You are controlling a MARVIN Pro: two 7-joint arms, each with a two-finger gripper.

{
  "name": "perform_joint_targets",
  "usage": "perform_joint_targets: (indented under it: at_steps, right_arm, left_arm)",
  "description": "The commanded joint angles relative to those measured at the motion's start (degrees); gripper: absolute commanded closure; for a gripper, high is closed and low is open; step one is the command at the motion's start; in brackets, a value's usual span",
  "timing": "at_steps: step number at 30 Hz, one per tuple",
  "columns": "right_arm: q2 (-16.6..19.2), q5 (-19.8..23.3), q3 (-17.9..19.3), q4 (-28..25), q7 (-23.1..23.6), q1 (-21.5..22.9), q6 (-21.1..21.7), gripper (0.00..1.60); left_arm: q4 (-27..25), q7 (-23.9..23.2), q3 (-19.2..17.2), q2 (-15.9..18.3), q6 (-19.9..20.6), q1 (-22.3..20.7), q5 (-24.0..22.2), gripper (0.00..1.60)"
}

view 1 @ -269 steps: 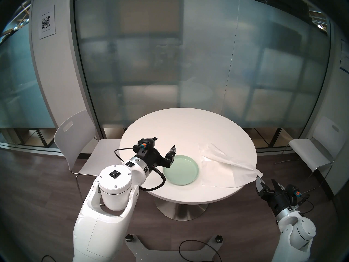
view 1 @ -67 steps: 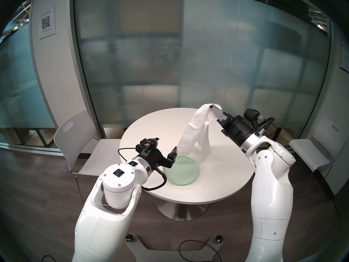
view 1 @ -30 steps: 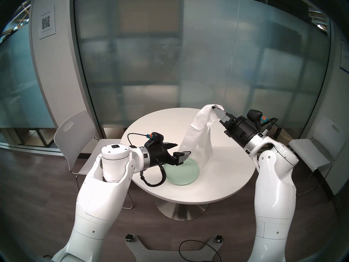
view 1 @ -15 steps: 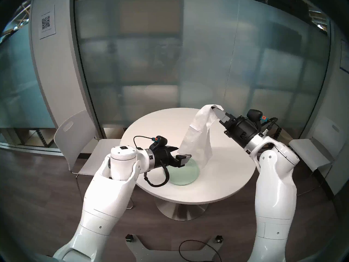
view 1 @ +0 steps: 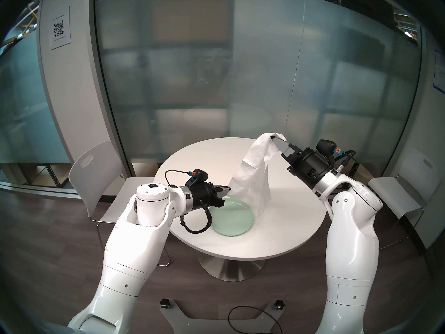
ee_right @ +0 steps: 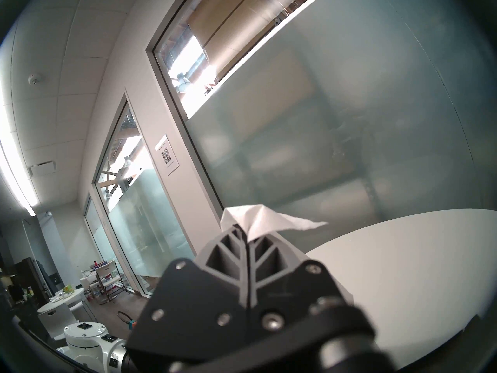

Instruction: Fold the napkin in half twice and place it beside the plate

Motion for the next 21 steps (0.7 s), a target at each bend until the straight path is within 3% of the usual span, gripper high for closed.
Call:
perform_joint_targets:
  at_steps: [1, 13, 21]
  right_arm:
    - [-0.4, 0.3, 0.1, -1.3, 0.1, 0.4, -0.3, 1.60]
    - [1.3, -0.2, 1.8, -1.1, 0.8, -1.0, 0.2, 1.60]
    - [4.9, -0.1, 4.5, -1.9, 3.0, -2.4, 2.5, 1.60]
  left_arm:
    - [-1.4, -0.9, 0.1, -0.3, -0.3, -0.2, -0.6, 1.60]
    - [-1.9, 0.1, -2.3, 0.0, -0.7, -0.5, -0.3, 1.60]
    - [-1.4, 2.4, -4.6, 0.2, -1.6, -3.6, 0.5, 1.60]
